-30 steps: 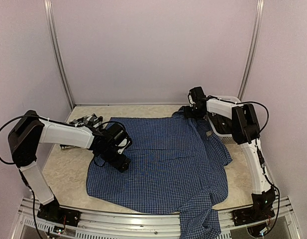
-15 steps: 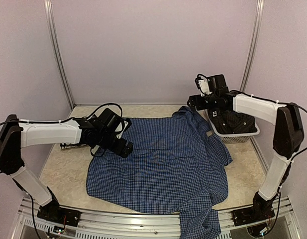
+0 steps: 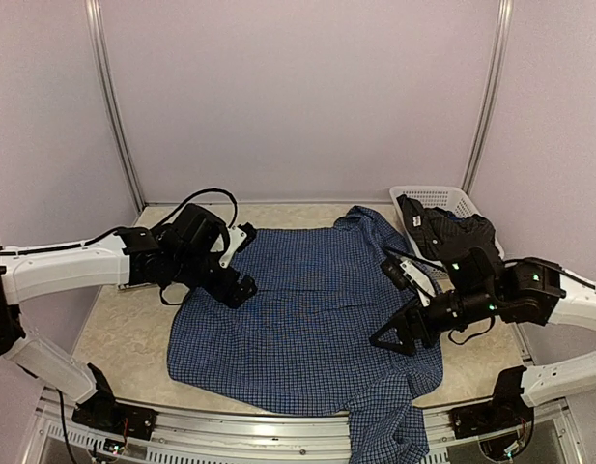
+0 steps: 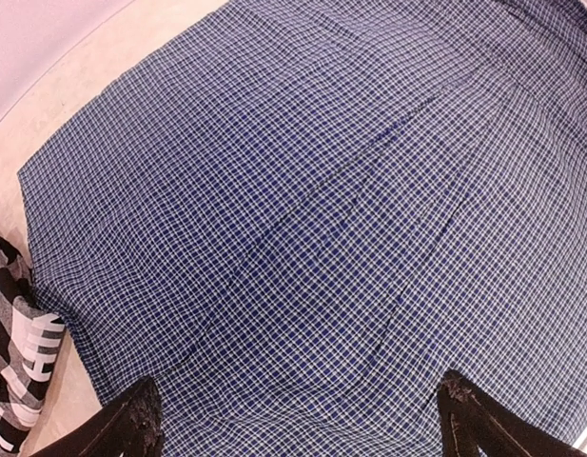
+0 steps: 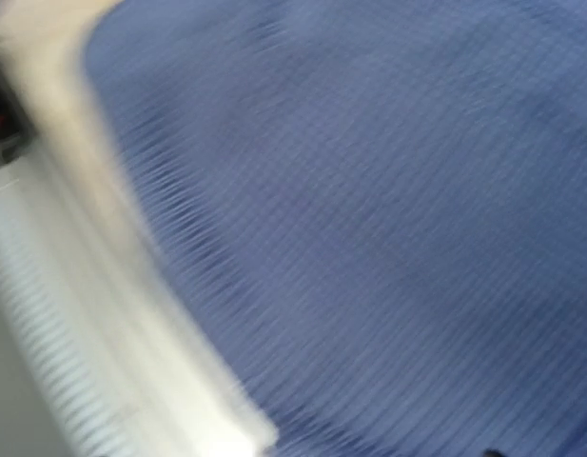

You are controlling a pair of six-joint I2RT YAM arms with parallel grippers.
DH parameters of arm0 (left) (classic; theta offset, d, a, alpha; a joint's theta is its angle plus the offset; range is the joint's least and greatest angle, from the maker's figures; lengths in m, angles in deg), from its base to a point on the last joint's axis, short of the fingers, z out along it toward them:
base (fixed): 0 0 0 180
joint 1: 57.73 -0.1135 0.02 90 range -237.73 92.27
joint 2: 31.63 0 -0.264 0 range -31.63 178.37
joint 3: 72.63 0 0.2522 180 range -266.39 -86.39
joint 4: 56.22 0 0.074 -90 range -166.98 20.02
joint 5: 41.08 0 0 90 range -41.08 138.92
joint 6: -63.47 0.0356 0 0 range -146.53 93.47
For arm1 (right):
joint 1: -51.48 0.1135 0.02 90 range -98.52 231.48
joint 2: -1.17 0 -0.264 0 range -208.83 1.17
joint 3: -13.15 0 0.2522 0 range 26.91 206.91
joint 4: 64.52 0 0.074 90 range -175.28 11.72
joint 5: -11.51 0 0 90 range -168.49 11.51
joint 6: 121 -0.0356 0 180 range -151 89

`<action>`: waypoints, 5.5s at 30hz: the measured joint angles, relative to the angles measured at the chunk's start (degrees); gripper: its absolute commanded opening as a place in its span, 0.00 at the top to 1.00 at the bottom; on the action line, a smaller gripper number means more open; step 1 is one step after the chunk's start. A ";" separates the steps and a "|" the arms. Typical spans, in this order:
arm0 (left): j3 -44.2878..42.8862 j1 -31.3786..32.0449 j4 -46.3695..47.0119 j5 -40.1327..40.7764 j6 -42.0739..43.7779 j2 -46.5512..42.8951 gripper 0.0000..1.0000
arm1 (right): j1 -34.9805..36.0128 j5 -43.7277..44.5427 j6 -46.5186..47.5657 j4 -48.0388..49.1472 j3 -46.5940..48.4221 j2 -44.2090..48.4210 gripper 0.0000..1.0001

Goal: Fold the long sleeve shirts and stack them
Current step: Smooth out the flattened shirt at the center of the board, then pick up the 2/3-rectangle-folded shirt at the center of the board, then pick up the flattened shirt from the center of the board, then fold the flattened shirt at the center of the board.

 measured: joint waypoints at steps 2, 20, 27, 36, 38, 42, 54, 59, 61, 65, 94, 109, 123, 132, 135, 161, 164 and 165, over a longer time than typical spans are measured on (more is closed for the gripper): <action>0.00 0.07 -0.22 0.02 0.72 0.76 0.05 | 4.46 -1.81 -4.00 -2.58 -0.98 5.14 0.23; -2.95 0.52 -1.81 0.57 1.79 9.03 0.05 | 26.36 -5.75 -24.76 -7.02 -14.56 3.32 0.22; -2.97 0.68 -2.34 1.53 1.84 9.03 0.04 | 28.94 -7.63 -24.90 1.31 -16.20 -3.65 0.37; -2.97 0.68 -2.51 1.60 1.86 8.92 0.04 | 28.22 -5.55 -21.24 3.87 -11.89 -7.52 1.00; -2.95 0.68 -2.54 1.62 1.95 8.48 0.04 | 25.46 -3.76 -20.04 2.36 -8.59 -6.75 1.00; -2.93 0.68 -2.89 1.57 2.40 6.19 0.04 | 14.36 -2.14 -16.22 0.57 -1.11 -4.50 1.00; 3.67 0.70 -2.38 -2.32 8.55 -2.51 0.05 | -14.71 -8.70 -4.37 1.60 8.26 -15.17 1.00; 5.40 1.14 -3.13 -7.63 12.07 -3.34 0.05 | -24.00 -14.51 0.37 3.06 9.01 -21.07 1.00; 5.55 1.73 -3.52 -10.01 13.03 -4.04 0.05 | -26.80 -16.63 1.92 3.91 9.18 -23.30 1.00; 5.81 2.73 -3.61 -13.57 14.36 -5.40 0.05 | -29.97 -20.20 4.20 5.38 9.73 -27.41 1.00; 0.74 16.98 -13.53 12.66 -2.56 10.12 0.30 | -37.64 -27.34 5.01 15.89 12.87 -37.68 1.00; -1.07 15.15 -17.84 14.47 -2.64 14.84 0.30 | -37.64 -28.04 5.29 16.31 12.87 -37.70 1.00; -2.95 14.75 -19.26 17.07 -2.75 17.84 0.35 | -37.64 -29.11 5.86 17.20 12.70 -37.70 1.00; -2.97 13.05 -20.48 18.49 -2.97 17.94 0.47 | -37.66 -29.33 5.86 17.94 12.00 -37.70 1.00; -2.97 12.90 -20.50 17.94 -2.82 18.25 0.53 | -37.66 -29.42 5.86 18.12 11.98 -37.70 1.00; -3.61 11.74 -21.22 18.75 -2.47 20.44 0.44 | -37.66 -31.63 5.84 20.83 10.03 -39.41 1.00; -4.02 11.13 -21.29 19.78 -2.51 20.57 0.45 | -37.68 -31.85 5.84 20.90 10.03 -39.52 1.00; -4.04 10.84 -21.24 19.98 -2.49 20.63 0.47 | -37.68 -31.87 5.84 20.94 10.03 -39.54 1.00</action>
